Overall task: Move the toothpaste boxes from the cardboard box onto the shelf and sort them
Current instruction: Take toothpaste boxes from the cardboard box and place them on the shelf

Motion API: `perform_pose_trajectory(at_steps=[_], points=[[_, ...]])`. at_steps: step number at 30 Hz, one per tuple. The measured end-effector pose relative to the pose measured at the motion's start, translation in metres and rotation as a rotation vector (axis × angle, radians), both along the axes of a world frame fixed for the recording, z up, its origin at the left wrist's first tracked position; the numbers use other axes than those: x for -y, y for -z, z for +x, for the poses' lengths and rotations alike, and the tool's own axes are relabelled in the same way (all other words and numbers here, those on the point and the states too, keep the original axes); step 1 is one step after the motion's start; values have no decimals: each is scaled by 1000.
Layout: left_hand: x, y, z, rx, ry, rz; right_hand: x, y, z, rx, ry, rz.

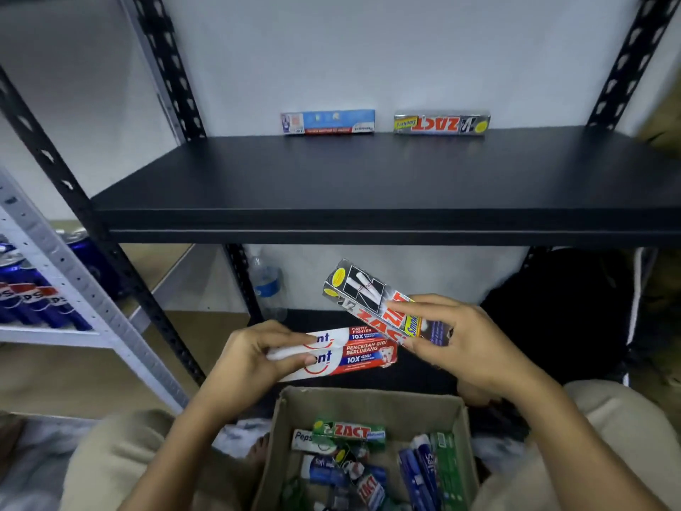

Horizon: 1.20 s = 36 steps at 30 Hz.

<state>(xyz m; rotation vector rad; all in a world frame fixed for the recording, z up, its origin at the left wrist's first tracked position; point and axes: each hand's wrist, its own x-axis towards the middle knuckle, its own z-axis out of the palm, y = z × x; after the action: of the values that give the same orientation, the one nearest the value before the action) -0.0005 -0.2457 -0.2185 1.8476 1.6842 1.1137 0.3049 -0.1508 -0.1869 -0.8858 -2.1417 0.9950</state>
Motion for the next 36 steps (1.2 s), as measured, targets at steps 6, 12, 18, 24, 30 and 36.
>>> perform_pose_trajectory(at_steps=[6,12,18,24,30,36], points=[[5,-53,0,27,-31,106,-4,-77,9,40,-34,167],[-1,-94,-6,41,-66,208,-31,-129,6,71,-3,279],[-8,-135,-24,19,-136,317,-72,-163,-7,85,28,347],[-23,-169,-51,29,-216,363,-122,-167,-30,223,47,360],[-76,-179,-83,-105,-427,343,-161,-170,-57,385,-8,369],[-126,-169,-120,-476,-558,251,-193,-178,-89,460,-10,430]])
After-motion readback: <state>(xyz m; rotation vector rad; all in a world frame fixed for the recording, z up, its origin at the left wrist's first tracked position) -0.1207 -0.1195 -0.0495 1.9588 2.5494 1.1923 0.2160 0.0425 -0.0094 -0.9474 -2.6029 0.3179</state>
